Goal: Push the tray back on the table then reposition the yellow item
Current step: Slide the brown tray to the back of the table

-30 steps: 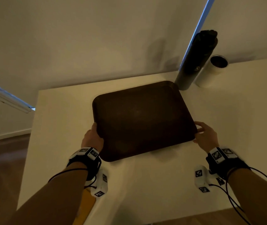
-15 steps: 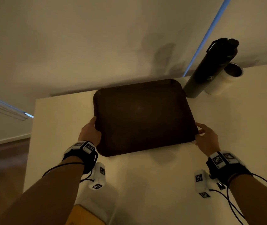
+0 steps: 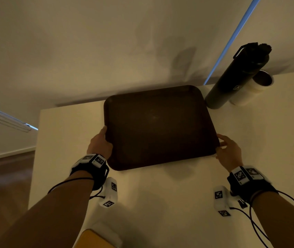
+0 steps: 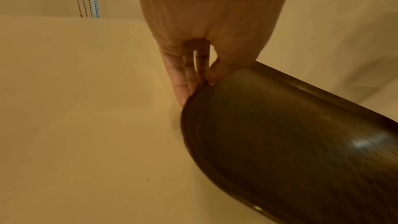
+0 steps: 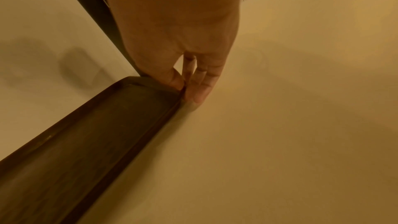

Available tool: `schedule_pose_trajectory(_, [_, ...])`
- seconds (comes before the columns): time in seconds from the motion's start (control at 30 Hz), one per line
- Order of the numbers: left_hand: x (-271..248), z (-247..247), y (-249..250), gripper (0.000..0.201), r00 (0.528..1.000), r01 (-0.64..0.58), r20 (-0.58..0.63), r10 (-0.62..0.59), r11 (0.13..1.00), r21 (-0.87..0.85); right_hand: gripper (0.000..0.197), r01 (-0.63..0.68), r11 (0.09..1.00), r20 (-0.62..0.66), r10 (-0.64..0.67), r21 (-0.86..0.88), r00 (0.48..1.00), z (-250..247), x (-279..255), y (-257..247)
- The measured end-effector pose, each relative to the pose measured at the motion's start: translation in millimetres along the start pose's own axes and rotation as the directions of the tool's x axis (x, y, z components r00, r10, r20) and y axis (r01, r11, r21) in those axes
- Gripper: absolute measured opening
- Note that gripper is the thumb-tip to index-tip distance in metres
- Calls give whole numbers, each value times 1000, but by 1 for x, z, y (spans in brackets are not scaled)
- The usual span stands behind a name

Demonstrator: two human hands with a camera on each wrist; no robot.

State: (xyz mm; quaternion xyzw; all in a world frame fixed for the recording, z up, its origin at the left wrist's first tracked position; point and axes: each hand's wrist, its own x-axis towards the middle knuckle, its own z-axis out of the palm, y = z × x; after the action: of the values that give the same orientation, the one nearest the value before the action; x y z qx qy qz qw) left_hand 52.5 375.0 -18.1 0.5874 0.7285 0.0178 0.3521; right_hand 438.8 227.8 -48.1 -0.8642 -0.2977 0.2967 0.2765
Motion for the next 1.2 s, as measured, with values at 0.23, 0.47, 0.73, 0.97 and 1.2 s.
schedule_pose_trajectory(0.23, [-3, 0, 0, 76, 1000, 9, 2, -9, 1000, -2, 56, -14, 1000, 4, 14, 9, 1000, 0, 0, 2])
schedule_pose_trajectory(0.47, [-2, -1, -2, 76, 1000, 10, 4, -10, 1000, 9, 58, -14, 1000, 7, 14, 16, 1000, 2, -2, 1])
schedule_pose_trajectory(0.73, [-2, -15, -18, 75, 999, 49, 12, -48, 990, -131, 53, 25, 999, -59, -26, -22, 998, -1, -22, -8])
schedule_pose_trajectory(0.97, [-80, -60, -50, 40, 983, 129, 157, -94, 966, -226, 56, 169, 981, -151, -154, 93, 976, 16, -93, -28])
schedule_pose_trajectory(1.2, [-182, -63, -127, 31, 963, 218, 210, -167, 943, -253, 31, 263, 951, 353, -306, 164, 884, 74, -207, -28])
